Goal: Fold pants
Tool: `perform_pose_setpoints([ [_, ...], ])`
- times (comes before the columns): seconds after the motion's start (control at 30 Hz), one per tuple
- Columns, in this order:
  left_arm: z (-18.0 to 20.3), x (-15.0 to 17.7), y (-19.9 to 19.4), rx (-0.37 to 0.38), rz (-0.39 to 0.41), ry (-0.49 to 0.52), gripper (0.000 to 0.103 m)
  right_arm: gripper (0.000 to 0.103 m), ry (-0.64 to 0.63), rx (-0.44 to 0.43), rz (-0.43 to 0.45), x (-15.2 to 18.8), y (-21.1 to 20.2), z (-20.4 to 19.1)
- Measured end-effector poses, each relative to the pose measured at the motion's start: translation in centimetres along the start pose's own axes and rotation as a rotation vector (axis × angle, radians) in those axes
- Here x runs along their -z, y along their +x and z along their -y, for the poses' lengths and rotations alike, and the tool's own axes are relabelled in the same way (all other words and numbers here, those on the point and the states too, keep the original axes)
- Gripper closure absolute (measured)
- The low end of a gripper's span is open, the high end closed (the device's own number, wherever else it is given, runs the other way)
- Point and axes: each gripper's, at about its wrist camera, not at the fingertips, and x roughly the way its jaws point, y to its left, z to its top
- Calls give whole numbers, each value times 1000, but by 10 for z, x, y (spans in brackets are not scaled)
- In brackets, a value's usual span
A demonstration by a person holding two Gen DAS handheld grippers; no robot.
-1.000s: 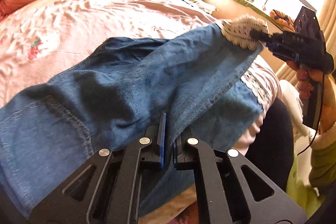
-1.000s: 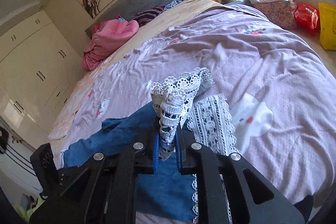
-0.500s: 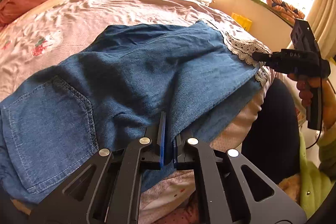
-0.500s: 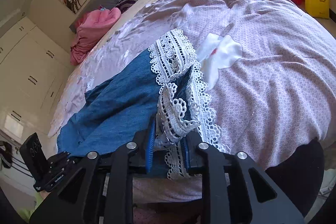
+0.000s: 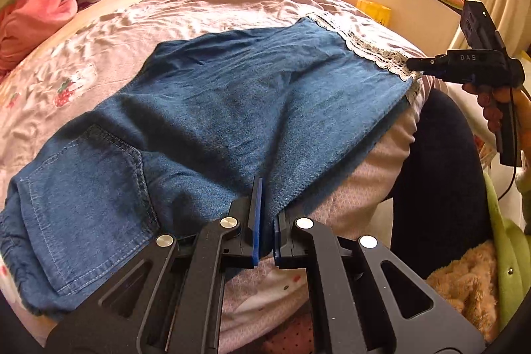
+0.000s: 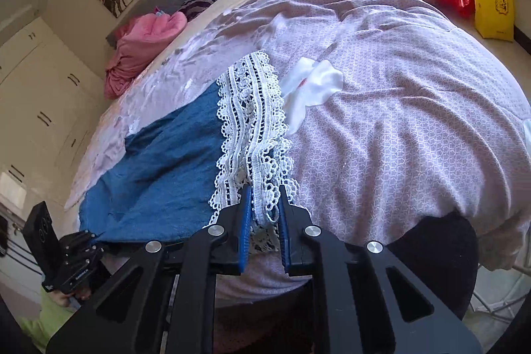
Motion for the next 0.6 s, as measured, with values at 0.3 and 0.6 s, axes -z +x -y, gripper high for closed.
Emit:
perform_pose_setpoints([
  [0.3, -1, 8, 13, 5, -28, -15, 100, 87, -5, 27, -32, 7, 10, 4],
  [0.6, -17, 15, -28, 13, 81, -110, 65, 52, -76, 71, 83, -4, -30, -14],
])
